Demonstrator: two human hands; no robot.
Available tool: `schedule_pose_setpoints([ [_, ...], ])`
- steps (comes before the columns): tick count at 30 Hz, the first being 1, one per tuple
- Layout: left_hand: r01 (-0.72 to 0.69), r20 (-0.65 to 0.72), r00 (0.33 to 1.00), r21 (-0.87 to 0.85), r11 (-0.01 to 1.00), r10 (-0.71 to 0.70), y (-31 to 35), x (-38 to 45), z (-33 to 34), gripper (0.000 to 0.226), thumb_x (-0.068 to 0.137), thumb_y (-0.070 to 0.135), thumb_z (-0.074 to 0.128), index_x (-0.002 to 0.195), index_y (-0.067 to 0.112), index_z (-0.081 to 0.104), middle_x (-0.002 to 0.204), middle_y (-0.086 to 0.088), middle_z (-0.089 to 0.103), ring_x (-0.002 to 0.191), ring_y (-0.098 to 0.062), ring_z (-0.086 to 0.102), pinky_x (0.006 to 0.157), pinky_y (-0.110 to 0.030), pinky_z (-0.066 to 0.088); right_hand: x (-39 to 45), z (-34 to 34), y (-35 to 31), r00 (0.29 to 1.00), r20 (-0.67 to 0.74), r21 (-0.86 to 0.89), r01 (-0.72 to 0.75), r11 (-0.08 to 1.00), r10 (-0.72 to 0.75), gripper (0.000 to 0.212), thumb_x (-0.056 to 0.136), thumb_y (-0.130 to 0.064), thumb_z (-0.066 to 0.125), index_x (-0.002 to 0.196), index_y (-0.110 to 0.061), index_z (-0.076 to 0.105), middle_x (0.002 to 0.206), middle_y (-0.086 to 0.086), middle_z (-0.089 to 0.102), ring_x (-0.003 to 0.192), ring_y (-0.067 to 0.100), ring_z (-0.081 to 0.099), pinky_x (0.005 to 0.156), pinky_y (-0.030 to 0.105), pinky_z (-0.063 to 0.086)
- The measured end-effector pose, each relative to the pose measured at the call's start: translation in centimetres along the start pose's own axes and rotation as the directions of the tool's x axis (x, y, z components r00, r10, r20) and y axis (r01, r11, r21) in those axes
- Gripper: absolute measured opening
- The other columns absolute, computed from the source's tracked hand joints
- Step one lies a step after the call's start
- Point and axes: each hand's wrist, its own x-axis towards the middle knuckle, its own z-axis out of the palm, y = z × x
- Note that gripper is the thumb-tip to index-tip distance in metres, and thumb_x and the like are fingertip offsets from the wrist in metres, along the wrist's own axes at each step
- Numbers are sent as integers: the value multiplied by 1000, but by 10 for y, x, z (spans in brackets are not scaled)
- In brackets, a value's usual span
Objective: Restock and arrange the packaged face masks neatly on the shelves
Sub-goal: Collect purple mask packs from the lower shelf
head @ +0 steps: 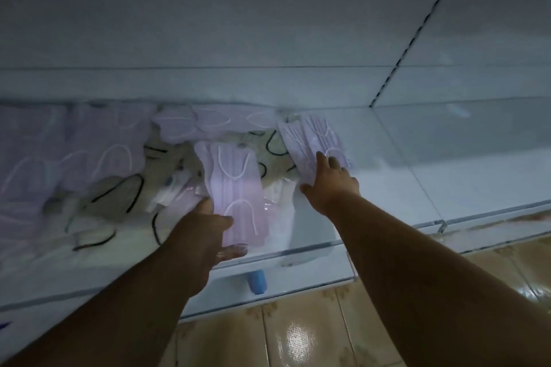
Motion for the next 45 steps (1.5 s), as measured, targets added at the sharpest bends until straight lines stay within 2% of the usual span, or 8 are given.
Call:
schedule_pose_setpoints([
  [5, 1, -76, 997, -63, 998, -6, -3, -5, 31, 21, 103, 5, 49, 108, 24, 55, 133, -5, 41, 79, -29, 63, 82, -49, 59, 3, -5, 12, 988, -135, -145, 48, 988, -68, 39, 92, -15, 49, 131, -14, 47, 130, 12, 55, 119, 33, 51, 96, 37, 41],
  [15, -93, -113, 989, 20, 995, 95, -11, -21, 33, 45, 101, 9, 52, 143, 25, 46, 135, -8, 57, 107, -24, 65, 73, -38, 63, -59, -11, -20, 999, -43, 584, 11, 812, 17, 11, 95, -12, 44, 86, -10, 51, 82, 7, 56, 76, 26, 55, 65, 31, 41],
  [19, -49, -126, 992, -162, 986, 29, 0, -26, 23, 13, 105, 19, 48, 113, 22, 59, 131, -4, 54, 93, -24, 64, 81, -48, 60, -108, -6, -62, 985, -30, 696, 144, 704, -172, 13, 95, -15, 45, 96, -8, 55, 88, 11, 61, 84, 30, 59, 78, 44, 53],
  [23, 65, 14, 998, -332, 941, -63, 8, -35, -11, 48, 99, 48, 49, 125, 10, 61, 117, -20, 71, 106, -32, 68, 82, -44, 56, -145, 14, -95, 842, -191, 527, 521, 671, -504, 26, 91, -29, 42, 101, -15, 62, 99, 3, 64, 92, 22, 59, 82, 44, 49],
  [29, -66, -132, 990, -174, 983, 43, 25, -60, -92, 18, 96, 3, 55, 108, 8, 67, 81, -11, 76, 67, -23, 73, 55, -28, 57, -177, 10, -155, 824, -278, 674, 534, 511, -493, 39, 92, -31, 37, 107, -16, 70, 116, -4, 68, 107, 9, 60, 96, 28, 49],
  [34, -145, -309, 947, -148, 978, 93, 33, -77, -176, 25, 93, 3, 58, 113, 18, 62, 112, -17, 68, 99, -38, 66, 93, -54, 54, -183, 10, -227, 879, -251, 610, 469, 639, -406, 21, 97, -11, 49, 104, -20, 67, 117, -6, 66, 100, 9, 60, 88, 23, 48],
  [39, -176, -411, 907, -170, 970, 92, 31, -77, -250, 23, 94, 5, 59, 116, 9, 60, 100, -16, 61, 88, -31, 60, 78, -38, 52, -155, 15, -281, 895, -240, 385, 443, 810, -375, 23, 93, -18, 59, 114, -18, 66, 118, 1, 63, 99, 21, 62, 75, 23, 38],
  [45, -162, -457, 885, -134, 978, 84, 16, -63, -291, 19, 92, 6, 62, 111, 3, 59, 82, -11, 55, 69, -24, 53, 65, -31, 45, -110, 31, -335, 903, -54, 55, 429, 902, -427, 85, 86, -68, 57, 154, -29, 24, 165, 8, 13, 151, 30, 15, 122, 46, 21],
])
